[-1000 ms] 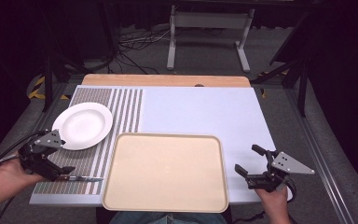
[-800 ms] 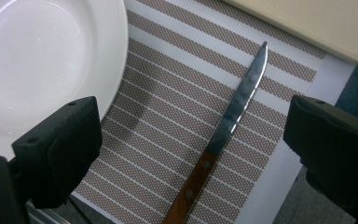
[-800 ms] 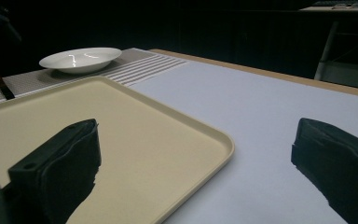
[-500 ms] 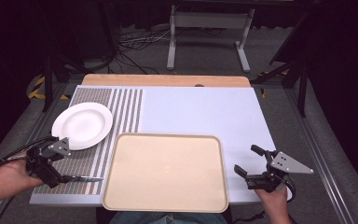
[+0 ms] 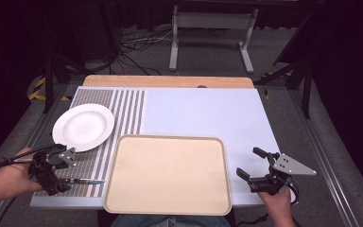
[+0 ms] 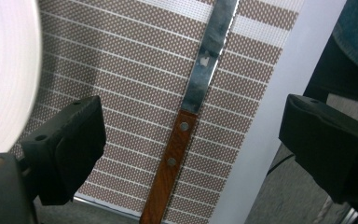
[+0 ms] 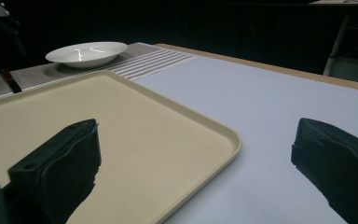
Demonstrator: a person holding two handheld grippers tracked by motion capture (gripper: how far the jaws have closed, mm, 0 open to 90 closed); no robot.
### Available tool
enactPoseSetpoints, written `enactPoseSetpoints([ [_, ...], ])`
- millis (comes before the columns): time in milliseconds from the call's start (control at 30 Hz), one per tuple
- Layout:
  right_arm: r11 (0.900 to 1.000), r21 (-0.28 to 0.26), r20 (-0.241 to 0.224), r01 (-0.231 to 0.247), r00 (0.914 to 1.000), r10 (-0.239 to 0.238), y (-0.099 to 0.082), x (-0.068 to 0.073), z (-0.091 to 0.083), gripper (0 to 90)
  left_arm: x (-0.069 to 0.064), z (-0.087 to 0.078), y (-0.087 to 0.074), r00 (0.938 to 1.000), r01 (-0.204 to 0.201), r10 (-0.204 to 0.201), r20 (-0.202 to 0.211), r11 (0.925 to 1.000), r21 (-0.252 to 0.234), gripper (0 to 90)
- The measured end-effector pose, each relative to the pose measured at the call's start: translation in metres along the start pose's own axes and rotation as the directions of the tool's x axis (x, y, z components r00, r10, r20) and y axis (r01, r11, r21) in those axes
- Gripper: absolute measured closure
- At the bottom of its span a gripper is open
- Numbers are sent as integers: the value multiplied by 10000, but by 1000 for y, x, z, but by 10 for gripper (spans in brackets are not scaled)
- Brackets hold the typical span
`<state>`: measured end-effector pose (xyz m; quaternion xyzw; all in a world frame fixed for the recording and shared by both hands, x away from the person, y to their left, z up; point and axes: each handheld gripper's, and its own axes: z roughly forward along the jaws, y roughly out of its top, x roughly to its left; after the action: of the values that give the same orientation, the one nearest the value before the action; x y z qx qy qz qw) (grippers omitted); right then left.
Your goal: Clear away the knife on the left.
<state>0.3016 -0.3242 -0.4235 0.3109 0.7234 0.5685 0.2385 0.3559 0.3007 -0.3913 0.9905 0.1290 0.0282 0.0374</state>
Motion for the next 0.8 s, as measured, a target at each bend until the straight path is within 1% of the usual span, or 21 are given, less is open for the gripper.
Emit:
enactPoseSetpoints([
  [33, 10000, -2, -13, 7, 10000, -7, 0, 0, 0, 18, -1, 1, 0, 10000, -22, 22, 53, 10000, 48, 100],
  [133, 10000, -12, -65, 36, 10000, -36, 0, 0, 0, 18, -2, 6, 2, 9993, -362, 360, 35, 9984, 438, 121],
  [167, 10000, -15, -71, 34, 10000, -34, 0, 0, 1, 18, -3, 8, 2, 9991, -408, 404, 83, 9974, 588, 129],
  [233, 10000, 6, -55, 24, 10000, -24, 0, 0, 1, 18, -2, 12, 1, 9987, -465, 448, 232, 9961, 753, 175],
  [267, 10000, 10, -63, 31, 10000, -31, 0, 0, 1, 18, -1, 13, 1, 9984, -518, 496, 257, 9942, 947, 182],
  [300, 10000, 26, -70, 31, 10000, -30, 0, 0, 1, 18, -1, 15, 0, 9985, -499, 478, 249, 9945, 920, 193],
  [367, 10000, 29, -93, 38, 9999, -37, 0, 0, 1, 18, 1, 17, -1, 9980, -597, 569, 279, 9919, 1125, 226],
  [400, 10000, 47, -95, 4, 10000, -4, 0, 0, 1, 18, 1, 17, -1, 9982, -563, 535, 271, 9918, 1151, 242],
  [433, 10000, 57, -102, 4, 9999, -3, 0, 0, 1, 18, 2, 18, -2, 9979, -618, 588, 289, 9912, 1169, 258],
  [533, 10000, 65, -118, -12, 9999, 12, -1, 0, 2, 18, 3, 19, -2, 9975, -707, 691, 170, 9894, 1272, 304],
  [567, 9999, 123, -166, -17, 9999, 19, -1, 0, 2, 18, 4, 20, -2, 9969, -789, 776, 153, 9886, 1280, 304],
  [600, 9999, 124, -166, 12, 9999, -10, -1, 0, 2, 18, 3, 20, -2, 9963, -842, 853, -17, 9860, 1437, 332],
  [633, 9999, 117, -157, 5, 9999, -4, -1, 0, 3, 18, 3, 22, -2, 9955, -918, 944, -120, 9861, 1382, 342],
  [667, 9999, 150, -153, 10, 9999, -8, -1, 1, 2, 18, 4, 23, -2, 9937, -1091, 1116, -103, 9843, 1391, 360],
  [700, 9999, 159, -156, 12, 9999, -10, -1, 1, 2, 18, 4, 23, -2, 9926, -1182, 1210, -118, 9834, 1379, 376],
  [733, 9999, 147, -170, -3, 9999, 5, -1, 1, 3, 18, 3, 24, -1, 9909, -1303, 1339, -148, 9807, 1455, 393],
  [767, 9999, 138, -220, -17, 9998, 20, -1, 1, 3, 19, 3, 25, 0, 9876, -1488, 1546, -256, 9764, 1567, 429],
  [800, 9999, 161, -228, 5, 9997, -1, -1, 0, 3, 18, 2, 26, -1, 9844, -1683, 1741, -263, 9743, 1495, 452],
])
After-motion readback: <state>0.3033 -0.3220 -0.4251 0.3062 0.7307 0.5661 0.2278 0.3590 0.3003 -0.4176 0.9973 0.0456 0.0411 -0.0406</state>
